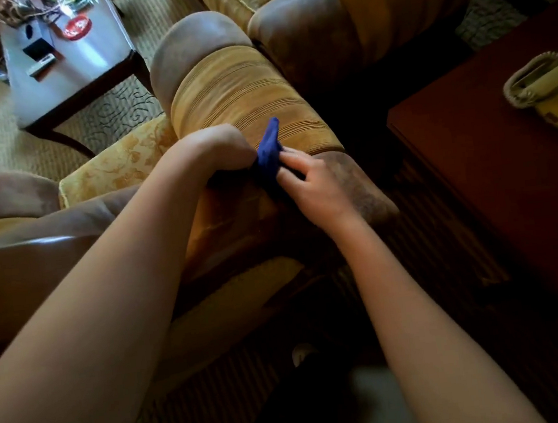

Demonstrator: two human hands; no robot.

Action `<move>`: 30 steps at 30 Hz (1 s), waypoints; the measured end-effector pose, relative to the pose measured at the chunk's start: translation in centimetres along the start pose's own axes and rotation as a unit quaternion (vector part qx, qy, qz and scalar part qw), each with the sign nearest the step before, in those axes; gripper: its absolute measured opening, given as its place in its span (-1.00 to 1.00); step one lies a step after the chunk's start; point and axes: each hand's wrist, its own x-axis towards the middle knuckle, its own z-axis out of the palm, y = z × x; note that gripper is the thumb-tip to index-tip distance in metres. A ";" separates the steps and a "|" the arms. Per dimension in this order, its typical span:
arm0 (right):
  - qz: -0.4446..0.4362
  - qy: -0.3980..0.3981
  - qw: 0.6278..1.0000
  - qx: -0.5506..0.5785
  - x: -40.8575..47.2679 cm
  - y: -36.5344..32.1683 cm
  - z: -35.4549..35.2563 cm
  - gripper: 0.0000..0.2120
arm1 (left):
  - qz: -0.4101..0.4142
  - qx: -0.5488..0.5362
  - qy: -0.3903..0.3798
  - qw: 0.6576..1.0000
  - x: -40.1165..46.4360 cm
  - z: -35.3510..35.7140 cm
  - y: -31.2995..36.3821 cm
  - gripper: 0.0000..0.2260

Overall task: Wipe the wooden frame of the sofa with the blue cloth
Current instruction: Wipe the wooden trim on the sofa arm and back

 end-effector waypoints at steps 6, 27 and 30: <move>-0.026 -0.039 0.999 0.013 -1.2 0.1 -0.7 -0.70 | -0.029 -0.038 0.034 0.998 -0.5 -0.2 -0.8 -0.70; 0.109 -0.314 0.929 -0.160 7.9 -3.2 -0.9 -0.64 | 0.010 -0.004 0.097 0.995 -8.3 3.6 -3.4 0.05; 0.090 -0.345 0.927 -0.115 8.1 -3.1 -1.3 -0.74 | 0.028 -0.004 0.113 0.993 -8.5 4.4 -3.9 0.10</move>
